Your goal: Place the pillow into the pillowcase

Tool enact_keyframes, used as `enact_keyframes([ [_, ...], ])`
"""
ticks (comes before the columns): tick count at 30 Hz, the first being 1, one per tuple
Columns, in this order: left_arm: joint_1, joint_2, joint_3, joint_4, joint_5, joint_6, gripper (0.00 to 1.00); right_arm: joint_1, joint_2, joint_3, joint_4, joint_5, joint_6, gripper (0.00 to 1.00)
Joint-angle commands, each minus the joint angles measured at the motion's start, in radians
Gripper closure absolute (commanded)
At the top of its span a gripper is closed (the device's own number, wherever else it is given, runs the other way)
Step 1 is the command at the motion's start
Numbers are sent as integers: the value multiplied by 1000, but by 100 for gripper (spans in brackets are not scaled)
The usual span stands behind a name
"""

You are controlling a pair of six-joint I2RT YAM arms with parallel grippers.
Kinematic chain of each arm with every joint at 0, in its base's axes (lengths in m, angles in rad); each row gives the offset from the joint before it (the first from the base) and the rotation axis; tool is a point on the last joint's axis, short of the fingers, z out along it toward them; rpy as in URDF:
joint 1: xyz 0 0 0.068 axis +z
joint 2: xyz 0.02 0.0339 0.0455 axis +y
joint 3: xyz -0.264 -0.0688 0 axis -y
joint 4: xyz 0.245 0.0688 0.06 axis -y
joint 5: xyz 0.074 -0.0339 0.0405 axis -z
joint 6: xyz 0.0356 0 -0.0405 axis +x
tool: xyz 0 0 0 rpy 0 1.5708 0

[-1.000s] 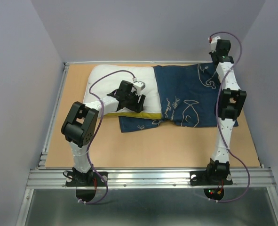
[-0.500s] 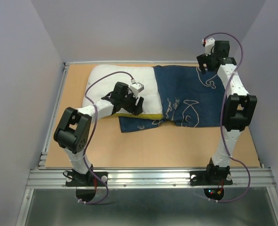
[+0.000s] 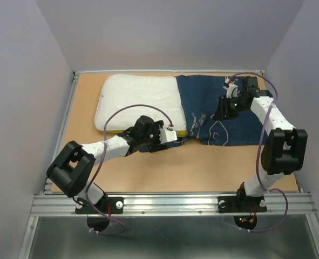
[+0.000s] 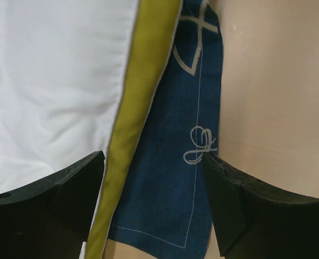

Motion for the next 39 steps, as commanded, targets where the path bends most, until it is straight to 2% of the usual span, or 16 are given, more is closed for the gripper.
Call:
enact_keyframes([
  [1, -22, 56, -18, 263, -170, 214, 16, 20, -40, -108, 6, -40, 59, 58],
  [6, -31, 214, 97, 346, -265, 233, 16, 12, 45, -185, -2, 289, 13, 57],
  [8, -37, 250, 125, 349, -269, 285, 21, -26, 98, -184, 29, 340, 9, 59],
  [11, -58, 305, 142, 302, -218, 351, 35, -63, 212, -109, 76, 372, 9, 60],
  [12, -69, 308, 148, 291, -204, 347, 44, -66, 235, -80, 86, 377, 13, 60],
  [13, -77, 310, 157, 276, -187, 330, 61, -69, 256, -39, 96, 380, 16, 60],
  [14, -85, 311, 210, 197, -161, 265, 69, -77, 273, 45, 98, 380, 19, 60],
  [15, -97, 320, 250, 147, -90, 216, 84, -82, 298, 102, 101, 382, 30, 60],
  [17, -109, 365, 408, 10, -19, 78, 98, -103, 353, 202, 99, 377, 39, 60],
  [18, -115, 386, 468, -31, 53, -76, 100, -108, 361, 297, 98, 382, 45, 60],
  [19, -115, 430, 578, -86, 89, -149, 100, -120, 353, 327, 92, 385, 52, 60],
  [21, -118, 470, 669, -117, 200, -336, 100, -131, 312, 353, 89, 367, 46, 59],
  [24, -126, 532, 780, -109, 267, -460, 100, -148, 140, 271, 90, 276, 38, 58],
  [25, -134, 546, 816, -106, 268, -507, 100, -148, 94, 179, 93, 247, 33, 58],
  [30, -135, 609, 857, -102, 249, -555, 100, -148, -128, -30, 116, 135, 65, 59],
  [39, -151, 650, 848, -114, 216, -604, 100, -113, -242, -155, 138, 107, 82, 60],
])
